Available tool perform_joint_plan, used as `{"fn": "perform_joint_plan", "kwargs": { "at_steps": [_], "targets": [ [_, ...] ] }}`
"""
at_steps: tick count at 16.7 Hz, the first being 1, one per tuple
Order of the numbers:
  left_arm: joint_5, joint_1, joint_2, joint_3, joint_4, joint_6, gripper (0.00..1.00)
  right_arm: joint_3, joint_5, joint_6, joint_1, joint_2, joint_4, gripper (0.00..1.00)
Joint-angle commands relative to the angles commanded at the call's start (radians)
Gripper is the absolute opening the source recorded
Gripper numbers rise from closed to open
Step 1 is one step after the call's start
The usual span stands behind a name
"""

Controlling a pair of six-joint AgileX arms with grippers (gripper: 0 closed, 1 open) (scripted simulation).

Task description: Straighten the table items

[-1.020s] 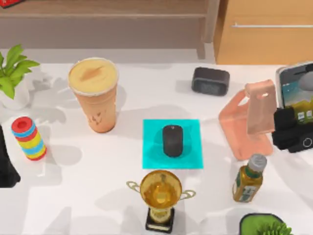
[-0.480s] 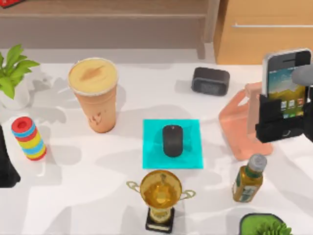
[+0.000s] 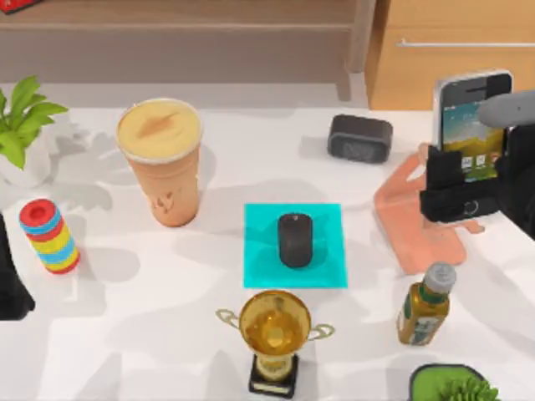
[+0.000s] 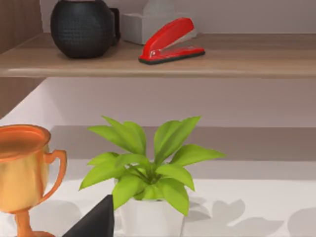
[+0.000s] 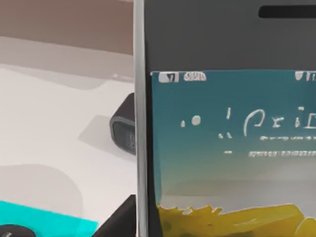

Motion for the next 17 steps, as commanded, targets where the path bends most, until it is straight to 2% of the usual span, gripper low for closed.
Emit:
{"fn": "perform_joint_plan", "kwargs": {
  "at_steps": [8,17],
  "targets": [
    [0.000,0.000,0.000,0.000,0.000,0.000,1.00,0.004,-0.007,-0.012,-0.010,0.087,0.080,0.00],
    [0.000,0.000,0.000,0.000,0.000,0.000,1.00,0.004,-0.007,-0.012,-0.010,0.087,0.080,0.68]
  ]
}}
